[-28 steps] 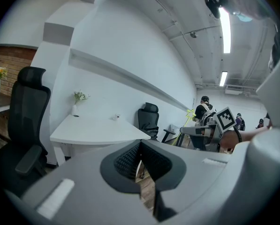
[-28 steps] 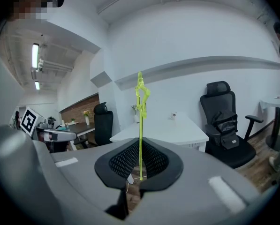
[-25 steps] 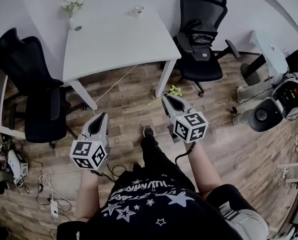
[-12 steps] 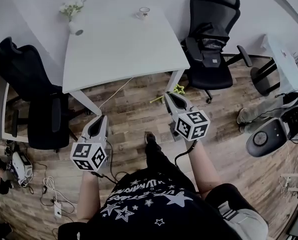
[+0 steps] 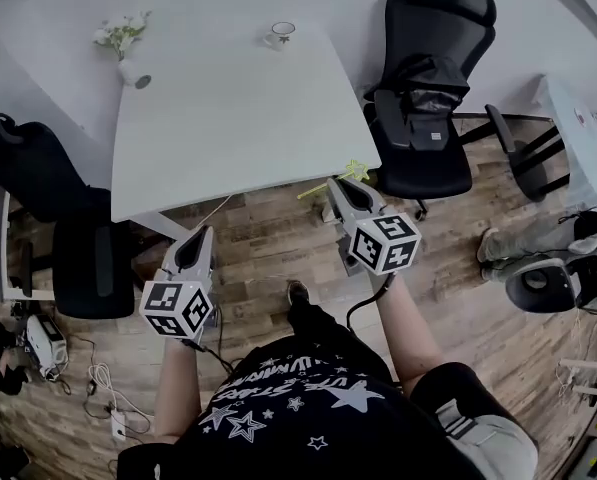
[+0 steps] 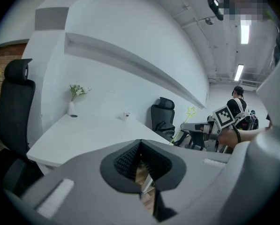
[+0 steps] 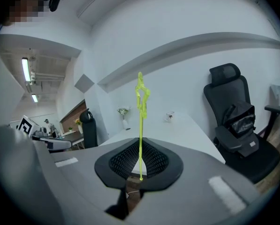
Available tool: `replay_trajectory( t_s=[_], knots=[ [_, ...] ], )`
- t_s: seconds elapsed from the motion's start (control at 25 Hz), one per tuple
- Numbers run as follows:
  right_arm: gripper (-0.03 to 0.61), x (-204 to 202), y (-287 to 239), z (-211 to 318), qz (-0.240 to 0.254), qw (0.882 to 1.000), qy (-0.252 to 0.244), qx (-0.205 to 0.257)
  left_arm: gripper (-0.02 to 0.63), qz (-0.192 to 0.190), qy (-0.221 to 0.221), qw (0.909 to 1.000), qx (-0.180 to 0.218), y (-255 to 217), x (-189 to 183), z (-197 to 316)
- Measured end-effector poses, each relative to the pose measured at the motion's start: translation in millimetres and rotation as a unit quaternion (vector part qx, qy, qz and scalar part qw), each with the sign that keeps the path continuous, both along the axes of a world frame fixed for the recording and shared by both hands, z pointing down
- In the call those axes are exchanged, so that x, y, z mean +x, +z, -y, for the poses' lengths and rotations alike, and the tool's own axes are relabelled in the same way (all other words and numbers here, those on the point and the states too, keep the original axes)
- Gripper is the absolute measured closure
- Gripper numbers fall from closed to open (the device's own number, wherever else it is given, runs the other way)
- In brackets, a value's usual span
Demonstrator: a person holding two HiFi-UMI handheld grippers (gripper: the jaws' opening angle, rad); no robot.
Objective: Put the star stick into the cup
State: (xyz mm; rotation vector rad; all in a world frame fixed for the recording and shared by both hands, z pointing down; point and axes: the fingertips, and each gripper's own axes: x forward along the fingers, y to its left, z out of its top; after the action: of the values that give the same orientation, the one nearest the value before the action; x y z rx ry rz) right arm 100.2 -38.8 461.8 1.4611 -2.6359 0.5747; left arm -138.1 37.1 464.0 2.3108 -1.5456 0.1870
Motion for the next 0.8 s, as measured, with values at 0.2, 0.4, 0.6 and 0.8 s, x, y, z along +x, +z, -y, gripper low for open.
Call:
replay_trajectory(
  t_s=[0.2,0.4,0.6,0.8],
  knots=[
    [0.545,5,-1,40,0.008,1.000,-0.010,0.001,0.611,0.001,-0.008,0.9999,0.007,-5,9,43],
    [0.545,19,-8,81,0.016,1.000,-0.016,0.010,0.611,-0.004,-0.019,0.9998,0.006,-6,19,80],
    [0.545,29,-12,109,0.024,0.999,-0.022,0.013,0.611,-0.008,-0.034,0.9994,0.003,-6,27,102],
    [0.545,33,-10,128,0.029,0.999,-0.023,0.009,0.611,-0.009,-0.042,0.9991,0.008,-14,29,115]
  ],
)
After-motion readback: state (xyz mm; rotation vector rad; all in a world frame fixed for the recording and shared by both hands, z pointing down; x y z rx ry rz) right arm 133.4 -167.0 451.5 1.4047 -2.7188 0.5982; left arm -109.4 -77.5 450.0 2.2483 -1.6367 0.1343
